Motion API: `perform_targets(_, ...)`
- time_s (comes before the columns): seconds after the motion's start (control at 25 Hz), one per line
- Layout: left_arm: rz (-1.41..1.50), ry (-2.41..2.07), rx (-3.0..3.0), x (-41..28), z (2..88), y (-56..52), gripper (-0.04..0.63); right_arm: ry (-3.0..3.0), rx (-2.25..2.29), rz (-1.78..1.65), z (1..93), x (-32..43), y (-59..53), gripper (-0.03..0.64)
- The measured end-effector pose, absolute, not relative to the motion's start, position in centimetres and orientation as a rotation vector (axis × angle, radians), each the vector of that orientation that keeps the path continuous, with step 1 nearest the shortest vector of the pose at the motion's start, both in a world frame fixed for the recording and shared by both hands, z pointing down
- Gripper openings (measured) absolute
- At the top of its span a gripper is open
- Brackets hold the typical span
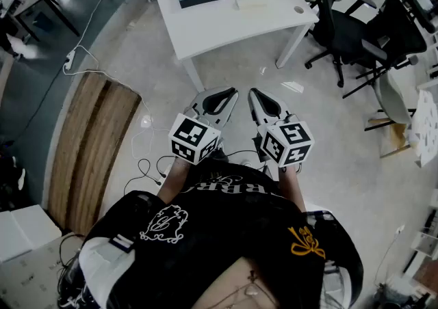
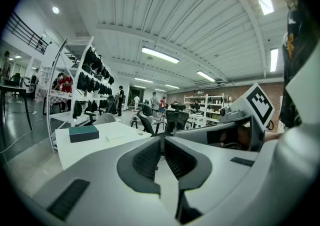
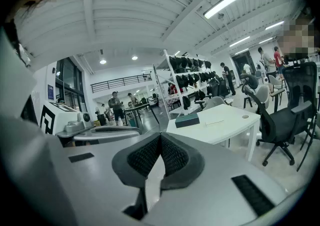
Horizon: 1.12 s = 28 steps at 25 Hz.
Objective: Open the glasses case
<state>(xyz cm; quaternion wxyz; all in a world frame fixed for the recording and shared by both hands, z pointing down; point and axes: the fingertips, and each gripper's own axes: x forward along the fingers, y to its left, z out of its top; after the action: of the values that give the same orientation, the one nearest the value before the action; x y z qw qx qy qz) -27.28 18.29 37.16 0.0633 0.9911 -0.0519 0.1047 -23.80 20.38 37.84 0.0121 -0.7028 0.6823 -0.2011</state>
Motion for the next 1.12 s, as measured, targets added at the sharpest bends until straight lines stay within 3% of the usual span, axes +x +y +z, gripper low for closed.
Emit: perform_targets(1.12,0.375,-0.079,2.953,-29.4,40.3,10.2,0.037,2.012,-2.246,-0.734,40.9,-25.2,13.7,0.014)
